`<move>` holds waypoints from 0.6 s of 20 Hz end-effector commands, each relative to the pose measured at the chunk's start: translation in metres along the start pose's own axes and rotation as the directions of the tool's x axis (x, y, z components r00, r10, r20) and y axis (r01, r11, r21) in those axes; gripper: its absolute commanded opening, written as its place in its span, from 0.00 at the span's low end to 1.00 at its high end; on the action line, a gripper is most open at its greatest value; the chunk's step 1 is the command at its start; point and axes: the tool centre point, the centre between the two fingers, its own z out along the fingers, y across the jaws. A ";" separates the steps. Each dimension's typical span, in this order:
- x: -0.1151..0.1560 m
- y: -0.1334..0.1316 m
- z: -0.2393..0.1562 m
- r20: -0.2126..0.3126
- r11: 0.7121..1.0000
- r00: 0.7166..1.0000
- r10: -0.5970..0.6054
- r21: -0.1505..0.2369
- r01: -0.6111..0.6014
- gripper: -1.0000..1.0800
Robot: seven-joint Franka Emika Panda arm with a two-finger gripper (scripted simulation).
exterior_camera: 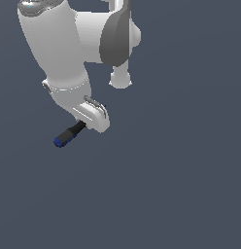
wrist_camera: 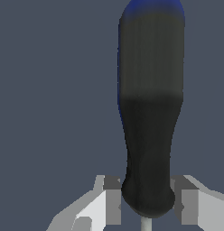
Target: Pick up the object and move it to a goal position.
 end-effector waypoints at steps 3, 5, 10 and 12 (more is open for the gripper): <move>0.016 0.015 -0.033 0.000 1.000 1.000 -0.001 -0.001 0.001 0.00; 0.021 0.020 -0.043 0.000 1.000 1.000 -0.001 -0.001 0.001 0.00; 0.031 0.028 -0.061 0.000 1.000 1.000 -0.001 -0.001 0.001 0.00; 0.033 0.030 -0.065 0.000 1.000 1.000 -0.001 -0.001 0.001 0.00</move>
